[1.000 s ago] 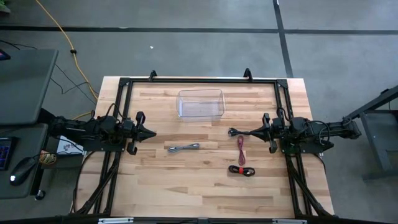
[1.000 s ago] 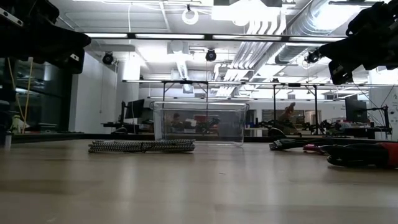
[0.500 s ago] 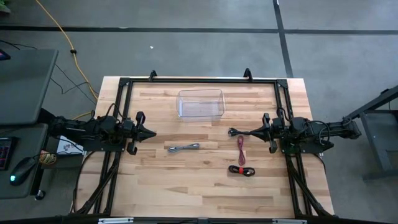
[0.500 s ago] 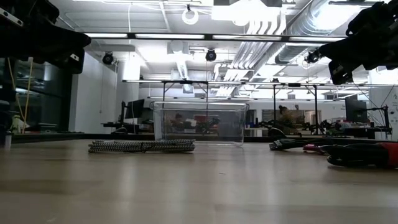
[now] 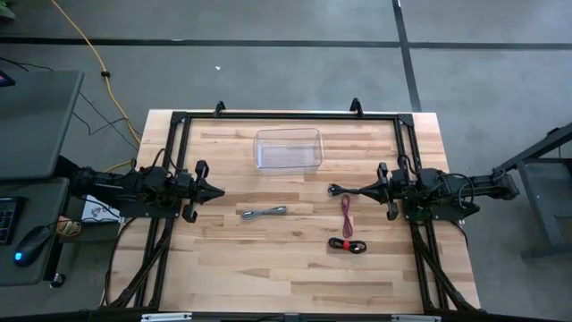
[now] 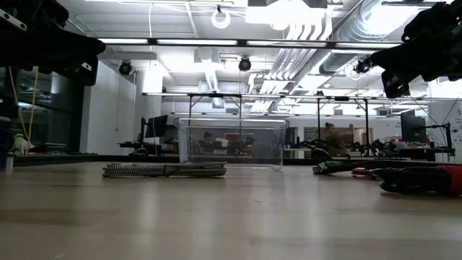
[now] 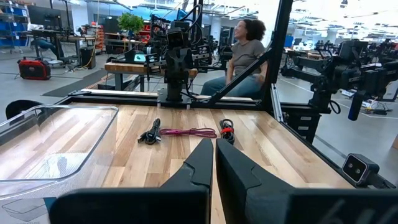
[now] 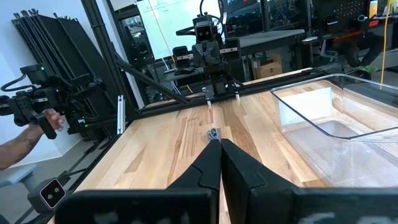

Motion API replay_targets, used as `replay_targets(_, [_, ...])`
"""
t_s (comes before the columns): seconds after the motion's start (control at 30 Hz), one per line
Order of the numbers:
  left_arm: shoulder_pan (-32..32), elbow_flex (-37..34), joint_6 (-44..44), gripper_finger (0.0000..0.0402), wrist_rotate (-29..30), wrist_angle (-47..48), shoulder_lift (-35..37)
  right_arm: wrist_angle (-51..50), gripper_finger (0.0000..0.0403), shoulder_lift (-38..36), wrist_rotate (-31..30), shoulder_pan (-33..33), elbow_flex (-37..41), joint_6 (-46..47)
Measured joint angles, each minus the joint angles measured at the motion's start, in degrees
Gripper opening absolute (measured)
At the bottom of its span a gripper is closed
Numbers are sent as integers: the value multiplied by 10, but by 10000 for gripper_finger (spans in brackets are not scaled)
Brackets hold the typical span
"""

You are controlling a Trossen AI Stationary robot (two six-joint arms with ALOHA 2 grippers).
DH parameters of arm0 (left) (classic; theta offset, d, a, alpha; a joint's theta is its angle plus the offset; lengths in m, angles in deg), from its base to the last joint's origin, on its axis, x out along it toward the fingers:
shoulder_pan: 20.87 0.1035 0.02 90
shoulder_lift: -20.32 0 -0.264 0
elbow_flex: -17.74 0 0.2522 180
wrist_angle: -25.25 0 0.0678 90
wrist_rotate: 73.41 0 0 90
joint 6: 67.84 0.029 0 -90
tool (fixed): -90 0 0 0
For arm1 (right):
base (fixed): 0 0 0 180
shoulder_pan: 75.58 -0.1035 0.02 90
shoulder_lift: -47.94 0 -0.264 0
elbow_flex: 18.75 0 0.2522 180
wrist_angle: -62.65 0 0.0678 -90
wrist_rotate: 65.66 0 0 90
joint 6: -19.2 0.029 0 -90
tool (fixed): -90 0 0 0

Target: Pick and place USB-C Cables

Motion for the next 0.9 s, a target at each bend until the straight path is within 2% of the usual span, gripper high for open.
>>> replay_targets(0.7, [0,0,0,0,0,-6,0,0,0,0,0,0,0,0])
replay_targets(0.9, [0,0,5,1,9,-60,0,0,0,0,0,0,0,0])
